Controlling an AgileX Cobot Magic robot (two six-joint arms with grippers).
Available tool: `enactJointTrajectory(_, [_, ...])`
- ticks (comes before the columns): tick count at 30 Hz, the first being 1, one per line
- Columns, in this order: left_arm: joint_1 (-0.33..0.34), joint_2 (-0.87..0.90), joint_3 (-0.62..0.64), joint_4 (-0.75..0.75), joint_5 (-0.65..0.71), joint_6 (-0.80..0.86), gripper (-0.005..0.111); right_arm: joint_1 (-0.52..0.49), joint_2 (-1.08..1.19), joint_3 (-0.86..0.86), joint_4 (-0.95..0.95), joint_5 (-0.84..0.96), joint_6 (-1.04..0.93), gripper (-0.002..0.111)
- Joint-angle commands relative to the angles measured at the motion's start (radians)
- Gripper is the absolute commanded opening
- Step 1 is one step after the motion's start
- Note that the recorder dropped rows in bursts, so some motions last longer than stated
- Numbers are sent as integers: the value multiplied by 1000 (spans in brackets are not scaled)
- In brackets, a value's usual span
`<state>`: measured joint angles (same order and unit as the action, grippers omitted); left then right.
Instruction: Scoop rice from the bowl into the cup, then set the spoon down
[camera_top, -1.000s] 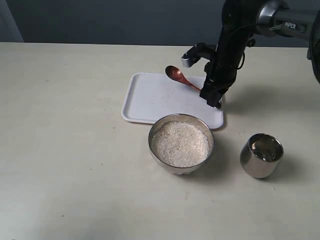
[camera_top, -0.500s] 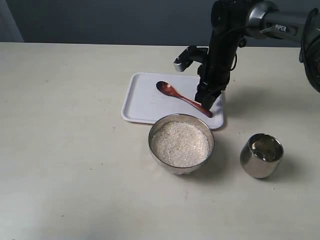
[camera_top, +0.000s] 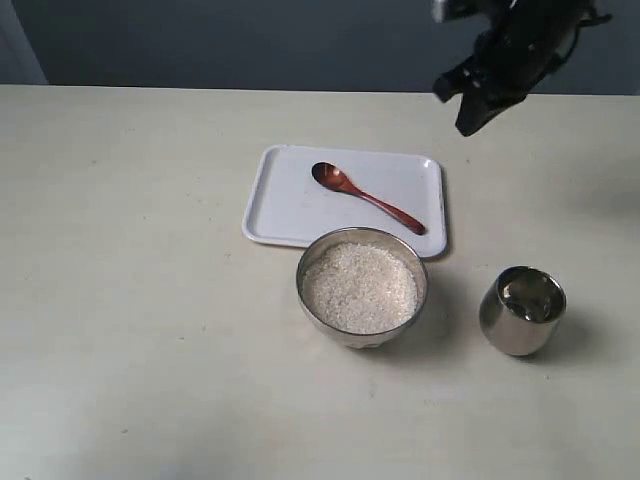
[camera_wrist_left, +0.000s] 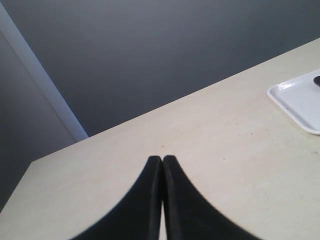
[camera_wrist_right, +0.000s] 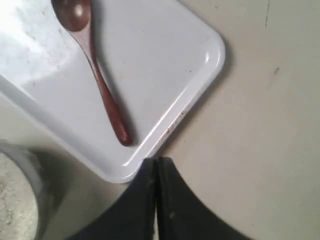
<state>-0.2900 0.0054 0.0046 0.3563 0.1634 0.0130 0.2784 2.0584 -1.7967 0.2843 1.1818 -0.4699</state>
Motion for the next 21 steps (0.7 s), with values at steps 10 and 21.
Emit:
enactJointTrajectory(10, [-1,-5,-5,0,-5,-5,0,-59,-848,957,230,-893,-26,0])
enactJointTrajectory(21, [-1,-5,-5,0,-5,-5,0,-59,-1158,1213,219,-874,-26,0])
